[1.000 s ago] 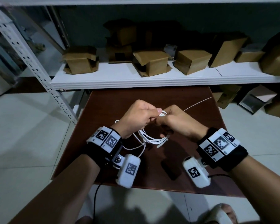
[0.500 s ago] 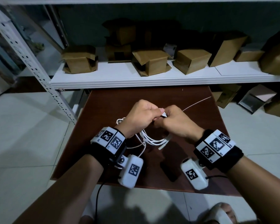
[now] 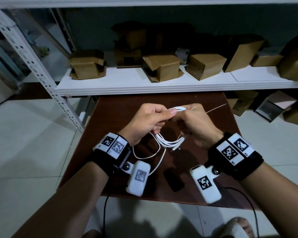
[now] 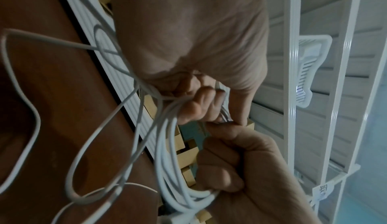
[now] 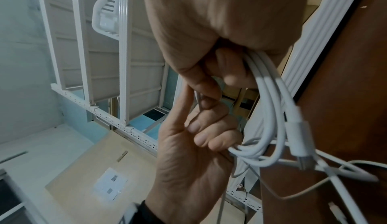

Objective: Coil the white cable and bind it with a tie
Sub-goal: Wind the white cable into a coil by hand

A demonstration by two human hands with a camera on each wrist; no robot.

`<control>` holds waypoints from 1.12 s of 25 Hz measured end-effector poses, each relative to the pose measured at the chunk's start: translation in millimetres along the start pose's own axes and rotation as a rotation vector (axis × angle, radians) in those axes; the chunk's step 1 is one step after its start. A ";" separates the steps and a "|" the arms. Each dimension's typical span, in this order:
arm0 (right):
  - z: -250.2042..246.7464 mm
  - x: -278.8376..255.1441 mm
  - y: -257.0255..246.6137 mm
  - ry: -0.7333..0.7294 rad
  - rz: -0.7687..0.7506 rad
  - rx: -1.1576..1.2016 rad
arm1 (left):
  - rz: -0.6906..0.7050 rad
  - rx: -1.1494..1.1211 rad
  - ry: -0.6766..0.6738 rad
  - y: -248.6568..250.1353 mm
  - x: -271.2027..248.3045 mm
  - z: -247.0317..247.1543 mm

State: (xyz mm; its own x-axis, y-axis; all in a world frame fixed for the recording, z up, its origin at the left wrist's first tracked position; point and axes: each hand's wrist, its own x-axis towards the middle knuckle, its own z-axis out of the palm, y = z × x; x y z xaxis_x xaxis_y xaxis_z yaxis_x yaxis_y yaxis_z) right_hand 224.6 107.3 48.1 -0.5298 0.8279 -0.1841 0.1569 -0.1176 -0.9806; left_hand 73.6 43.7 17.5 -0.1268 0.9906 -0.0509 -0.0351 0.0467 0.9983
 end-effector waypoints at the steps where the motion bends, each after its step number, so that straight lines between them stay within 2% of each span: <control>1: -1.4 0.4 -0.3 0.010 0.006 0.002 | 0.005 0.007 0.001 -0.8 0.2 -0.5; 4: -5.6 2.2 -1.4 0.032 0.013 -0.001 | 0.039 0.075 0.000 -5.4 1.7 -4.9; 7: -7.5 4.7 -0.3 0.051 0.010 0.005 | 0.055 0.262 -0.029 -15.4 4.5 -12.1; 11: -9.5 9.6 5.3 0.083 -0.030 -0.067 | 0.004 0.406 -0.119 -21.1 5.4 -20.1; 14: -13.9 15.8 6.0 0.134 -0.030 -0.023 | -0.015 0.529 -0.132 -24.7 5.4 -24.7; 16: -18.2 17.9 2.2 0.176 -0.037 0.015 | -0.023 0.524 -0.140 -25.3 4.0 -26.3; 20: -24.5 19.9 0.9 0.235 -0.055 0.033 | 0.046 0.695 -0.031 -21.5 4.2 -31.3; 24: -21.7 21.2 3.0 0.258 -0.062 0.038 | -0.005 1.010 0.059 -18.2 4.2 -36.0; 28: -21.2 21.7 3.4 0.255 -0.052 0.055 | -0.035 1.025 0.046 -16.7 2.9 -33.5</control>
State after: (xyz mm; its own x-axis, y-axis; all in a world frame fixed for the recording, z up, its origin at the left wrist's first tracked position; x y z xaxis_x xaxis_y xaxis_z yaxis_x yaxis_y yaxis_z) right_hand 231.3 136.6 42.2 -0.3080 0.9441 -0.1174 0.0860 -0.0953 -0.9917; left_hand 40.6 41.5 -0.3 -0.1806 0.9817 -0.0605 0.8213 0.1843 0.5400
